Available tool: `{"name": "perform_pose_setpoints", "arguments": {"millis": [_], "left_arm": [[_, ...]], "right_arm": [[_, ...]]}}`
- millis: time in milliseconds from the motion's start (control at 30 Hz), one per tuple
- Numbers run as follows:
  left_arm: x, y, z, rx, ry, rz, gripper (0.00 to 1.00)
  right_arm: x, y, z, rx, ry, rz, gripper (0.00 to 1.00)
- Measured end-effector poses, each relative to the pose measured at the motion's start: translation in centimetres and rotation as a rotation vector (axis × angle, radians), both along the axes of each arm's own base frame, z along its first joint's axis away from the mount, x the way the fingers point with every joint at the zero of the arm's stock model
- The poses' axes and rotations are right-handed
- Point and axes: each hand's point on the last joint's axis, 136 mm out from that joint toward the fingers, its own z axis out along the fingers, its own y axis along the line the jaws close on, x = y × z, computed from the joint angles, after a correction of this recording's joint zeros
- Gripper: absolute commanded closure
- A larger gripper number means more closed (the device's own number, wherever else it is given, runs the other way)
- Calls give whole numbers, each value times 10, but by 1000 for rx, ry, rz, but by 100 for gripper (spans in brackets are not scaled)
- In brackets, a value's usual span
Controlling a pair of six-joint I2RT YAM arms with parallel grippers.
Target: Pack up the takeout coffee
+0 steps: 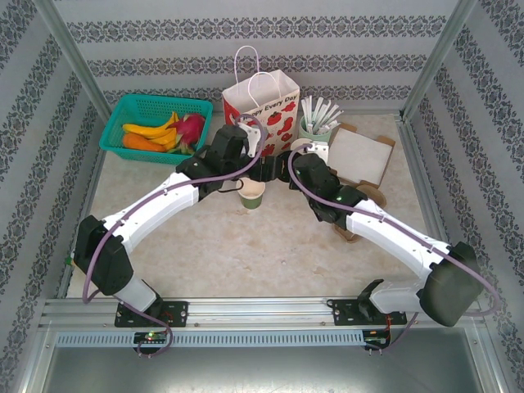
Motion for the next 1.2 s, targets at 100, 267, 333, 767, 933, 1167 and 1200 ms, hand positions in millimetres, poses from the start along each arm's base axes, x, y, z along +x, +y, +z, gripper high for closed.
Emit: {"name": "perform_pose_setpoints", "arguments": {"millis": [100, 267, 333, 767, 933, 1167, 1200], "left_arm": [[6, -4, 5, 16, -22, -1, 39], [11, -6, -7, 55, -9, 7, 44], [10, -6, -12, 70, 3, 3, 48], [8, -9, -22, 105, 9, -5, 79], [10, -10, -21, 116, -3, -3, 100], [20, -6, -17, 104, -15, 20, 100], [23, -5, -16, 97, -22, 26, 100]], "right_arm": [[2, 2, 2, -3, -2, 1, 100], [3, 4, 4, -1, -8, 1, 100], [3, 4, 5, -2, -9, 0, 100], [2, 8, 9, -3, -12, 9, 100], [1, 8, 7, -6, -6, 11, 91], [4, 6, 15, 50, -1, 61, 59], [3, 6, 20, 74, -3, 79, 53]]}}
